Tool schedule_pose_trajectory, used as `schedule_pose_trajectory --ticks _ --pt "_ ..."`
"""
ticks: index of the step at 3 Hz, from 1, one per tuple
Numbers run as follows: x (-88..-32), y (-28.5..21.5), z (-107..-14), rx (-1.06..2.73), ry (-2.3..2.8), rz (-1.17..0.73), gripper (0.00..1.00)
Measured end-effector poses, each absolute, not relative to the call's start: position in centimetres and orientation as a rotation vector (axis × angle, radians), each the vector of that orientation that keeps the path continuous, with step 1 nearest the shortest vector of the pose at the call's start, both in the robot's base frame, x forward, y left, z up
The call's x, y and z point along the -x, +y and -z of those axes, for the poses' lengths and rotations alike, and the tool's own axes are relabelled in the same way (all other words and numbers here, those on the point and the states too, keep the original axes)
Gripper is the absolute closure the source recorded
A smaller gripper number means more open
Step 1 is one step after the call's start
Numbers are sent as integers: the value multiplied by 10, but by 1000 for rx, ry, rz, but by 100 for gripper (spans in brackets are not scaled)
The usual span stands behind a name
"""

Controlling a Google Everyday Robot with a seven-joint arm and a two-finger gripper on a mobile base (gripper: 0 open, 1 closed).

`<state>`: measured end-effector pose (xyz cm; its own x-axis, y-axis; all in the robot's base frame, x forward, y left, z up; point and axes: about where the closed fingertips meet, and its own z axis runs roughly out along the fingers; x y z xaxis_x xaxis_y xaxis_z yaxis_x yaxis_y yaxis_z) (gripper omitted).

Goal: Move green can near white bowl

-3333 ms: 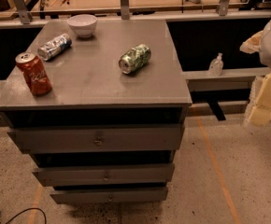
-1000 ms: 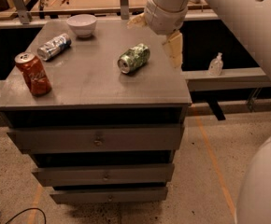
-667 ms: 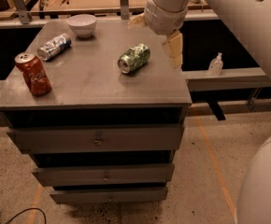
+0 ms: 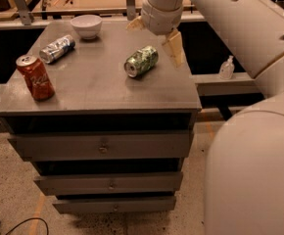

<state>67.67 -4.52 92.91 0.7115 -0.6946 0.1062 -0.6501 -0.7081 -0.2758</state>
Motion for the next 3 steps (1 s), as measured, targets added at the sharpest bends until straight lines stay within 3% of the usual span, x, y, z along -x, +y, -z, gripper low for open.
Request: schedule_pose_trajectory --ticks 3 --pt "-741 -19 -892 2858 1000 336 0"
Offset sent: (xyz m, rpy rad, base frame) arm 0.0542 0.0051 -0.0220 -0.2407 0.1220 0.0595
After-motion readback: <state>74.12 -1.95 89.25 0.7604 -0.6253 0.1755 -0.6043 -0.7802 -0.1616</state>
